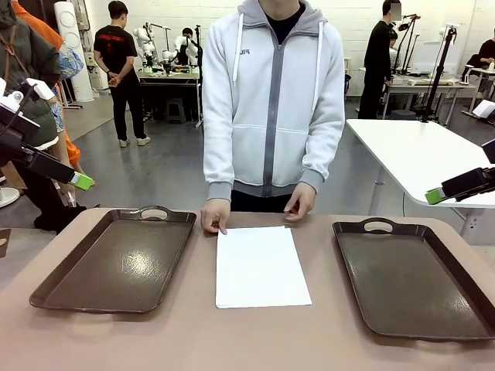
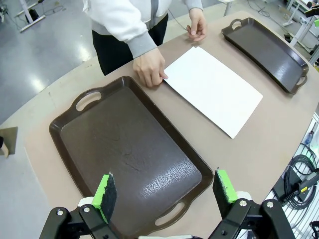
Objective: Sort the A4 documents.
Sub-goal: Receive the A4 Paper.
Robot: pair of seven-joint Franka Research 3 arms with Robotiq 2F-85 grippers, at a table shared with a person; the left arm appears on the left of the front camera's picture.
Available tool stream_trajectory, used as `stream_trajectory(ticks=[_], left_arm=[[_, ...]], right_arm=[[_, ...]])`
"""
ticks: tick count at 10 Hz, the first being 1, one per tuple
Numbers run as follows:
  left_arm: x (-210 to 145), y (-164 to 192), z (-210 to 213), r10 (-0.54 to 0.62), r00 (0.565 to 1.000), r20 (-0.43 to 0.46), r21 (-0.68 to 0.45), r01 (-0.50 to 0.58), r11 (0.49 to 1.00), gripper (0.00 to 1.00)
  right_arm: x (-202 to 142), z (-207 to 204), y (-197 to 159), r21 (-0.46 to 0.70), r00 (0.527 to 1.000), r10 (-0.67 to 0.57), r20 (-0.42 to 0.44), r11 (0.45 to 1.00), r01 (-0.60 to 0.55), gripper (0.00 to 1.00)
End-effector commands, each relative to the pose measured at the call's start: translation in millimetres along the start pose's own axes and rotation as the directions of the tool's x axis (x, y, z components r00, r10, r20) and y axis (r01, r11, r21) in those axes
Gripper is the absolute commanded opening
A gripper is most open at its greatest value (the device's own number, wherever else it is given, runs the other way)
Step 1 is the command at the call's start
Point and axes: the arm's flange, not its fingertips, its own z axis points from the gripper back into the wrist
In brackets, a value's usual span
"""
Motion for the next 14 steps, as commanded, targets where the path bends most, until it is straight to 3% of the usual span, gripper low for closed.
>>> stream_trajectory(ticks=[1,14], left_arm=[[-0.1,0.7,0.6,0.001,1.000,0.004,0.000,-0.001,1.000,1.00],[-0.1,0.7,0.6,0.001,1.000,0.004,0.000,-0.001,1.000,1.00]], right_arm=[[-0.4,-0.5,-0.9,0.017,1.000,-0.002,0.006,1.000,0.002,1.00],[-0.4,-0.5,-0.9,0.017,1.000,-0.002,0.006,1.000,0.002,1.00]])
